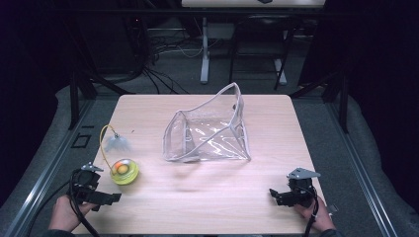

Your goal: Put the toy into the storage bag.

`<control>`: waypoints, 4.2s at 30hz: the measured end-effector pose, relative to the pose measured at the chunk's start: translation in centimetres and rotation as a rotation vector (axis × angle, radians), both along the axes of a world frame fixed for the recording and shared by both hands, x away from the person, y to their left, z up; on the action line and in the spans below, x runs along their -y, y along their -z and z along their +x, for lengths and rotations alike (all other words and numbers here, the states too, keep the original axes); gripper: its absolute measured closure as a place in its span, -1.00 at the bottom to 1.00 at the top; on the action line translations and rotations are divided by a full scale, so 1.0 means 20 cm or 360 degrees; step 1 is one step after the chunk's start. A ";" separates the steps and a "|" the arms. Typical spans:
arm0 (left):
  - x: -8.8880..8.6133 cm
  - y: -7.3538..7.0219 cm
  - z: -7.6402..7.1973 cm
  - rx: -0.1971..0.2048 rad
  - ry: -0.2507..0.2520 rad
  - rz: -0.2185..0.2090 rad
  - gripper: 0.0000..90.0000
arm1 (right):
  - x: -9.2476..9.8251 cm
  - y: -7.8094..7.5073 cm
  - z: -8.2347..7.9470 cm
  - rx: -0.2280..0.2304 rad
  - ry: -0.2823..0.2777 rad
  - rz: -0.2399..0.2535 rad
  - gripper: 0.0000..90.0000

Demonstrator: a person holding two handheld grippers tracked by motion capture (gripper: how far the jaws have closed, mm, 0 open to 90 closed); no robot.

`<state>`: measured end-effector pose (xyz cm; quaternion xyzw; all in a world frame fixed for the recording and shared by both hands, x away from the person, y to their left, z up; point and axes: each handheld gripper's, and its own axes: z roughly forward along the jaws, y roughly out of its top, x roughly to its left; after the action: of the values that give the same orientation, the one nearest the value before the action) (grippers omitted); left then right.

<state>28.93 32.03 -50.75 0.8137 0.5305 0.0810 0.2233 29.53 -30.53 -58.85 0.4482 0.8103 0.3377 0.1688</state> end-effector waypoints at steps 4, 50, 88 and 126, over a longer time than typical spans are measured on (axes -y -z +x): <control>0.00 -0.04 0.02 0.0019 0.0000 0.0009 -1.00 | 0.00 0.00 0.00 0.0000 0.0000 0.0000 -1.00; 0.02 -0.51 0.31 0.0113 0.0041 0.0086 0.29 | 0.00 0.00 0.00 -0.0001 -0.0001 -0.0001 -1.00; 0.06 -0.61 0.32 0.0133 0.0143 0.0202 0.95 | 0.00 0.00 0.00 -0.0001 -0.0001 0.0000 -1.00; 0.12 -0.80 0.36 0.0157 0.0201 0.0299 0.95 | 0.00 0.00 0.00 0.0000 -0.0004 -0.0006 -1.00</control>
<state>36.12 29.63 -34.77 0.8578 0.4567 0.1560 0.1766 29.55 -30.57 -58.85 0.4469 0.8115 0.3363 0.1691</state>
